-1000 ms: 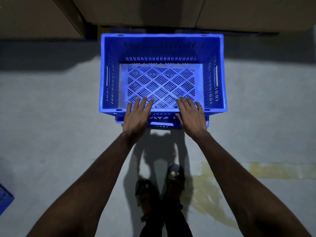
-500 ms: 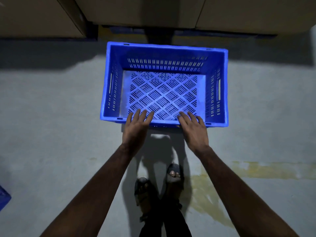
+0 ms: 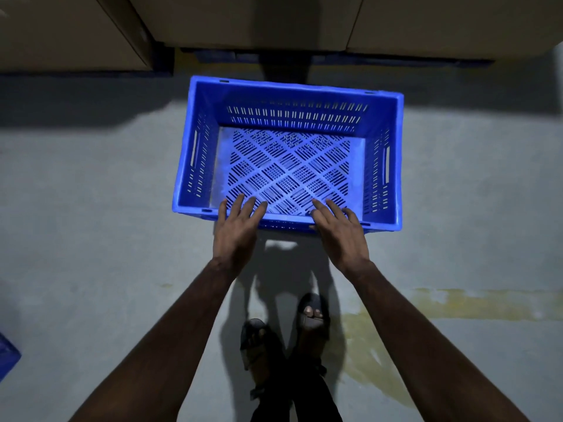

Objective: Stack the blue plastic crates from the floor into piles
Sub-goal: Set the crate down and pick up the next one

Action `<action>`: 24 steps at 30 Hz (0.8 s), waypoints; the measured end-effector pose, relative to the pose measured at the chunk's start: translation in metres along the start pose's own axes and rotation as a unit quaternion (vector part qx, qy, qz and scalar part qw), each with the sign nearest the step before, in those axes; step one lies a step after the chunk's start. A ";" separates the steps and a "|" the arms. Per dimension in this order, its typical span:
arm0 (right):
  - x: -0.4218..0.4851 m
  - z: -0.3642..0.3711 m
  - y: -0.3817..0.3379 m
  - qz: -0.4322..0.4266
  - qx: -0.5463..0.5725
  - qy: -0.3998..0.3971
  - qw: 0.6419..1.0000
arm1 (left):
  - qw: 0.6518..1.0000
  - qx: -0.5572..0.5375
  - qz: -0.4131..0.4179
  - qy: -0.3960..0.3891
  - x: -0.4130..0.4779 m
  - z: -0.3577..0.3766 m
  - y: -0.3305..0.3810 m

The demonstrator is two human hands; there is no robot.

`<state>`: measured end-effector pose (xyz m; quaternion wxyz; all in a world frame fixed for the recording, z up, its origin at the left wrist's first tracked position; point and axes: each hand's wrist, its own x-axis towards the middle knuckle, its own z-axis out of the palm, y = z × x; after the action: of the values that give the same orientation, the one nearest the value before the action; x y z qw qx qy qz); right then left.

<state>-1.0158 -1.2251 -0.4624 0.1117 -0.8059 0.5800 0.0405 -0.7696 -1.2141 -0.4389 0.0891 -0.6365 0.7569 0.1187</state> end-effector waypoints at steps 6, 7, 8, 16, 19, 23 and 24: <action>0.007 -0.003 0.011 -0.047 -0.017 -0.020 0.999 | 1.000 0.009 -0.008 0.000 0.003 -0.002 0.001; 0.007 -0.004 0.015 -0.051 -0.025 -0.026 0.998 | 1.000 0.013 -0.012 0.004 0.003 -0.001 0.004; 0.006 -0.005 0.019 -0.049 -0.032 -0.030 0.998 | 1.000 0.013 -0.016 0.006 0.003 0.001 0.009; 0.003 -0.006 0.021 -0.027 -0.048 -0.035 0.998 | 1.000 -0.003 -0.026 -0.004 0.004 0.007 0.015; 0.001 -0.007 0.024 -0.037 -0.047 -0.026 0.998 | 0.999 0.000 -0.033 -0.007 0.004 0.007 0.018; 0.001 -0.014 0.021 -0.034 -0.014 -0.035 0.999 | 0.999 0.003 -0.015 -0.033 0.006 0.004 0.014; 0.000 -0.018 0.019 -0.028 -0.001 -0.049 0.998 | 0.999 -0.001 -0.016 -0.048 0.007 0.001 0.013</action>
<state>-1.0352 -1.2351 -0.4474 0.1403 -0.8191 0.5508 0.0774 -0.7836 -1.2185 -0.4405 0.1266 -0.6422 0.7414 0.1479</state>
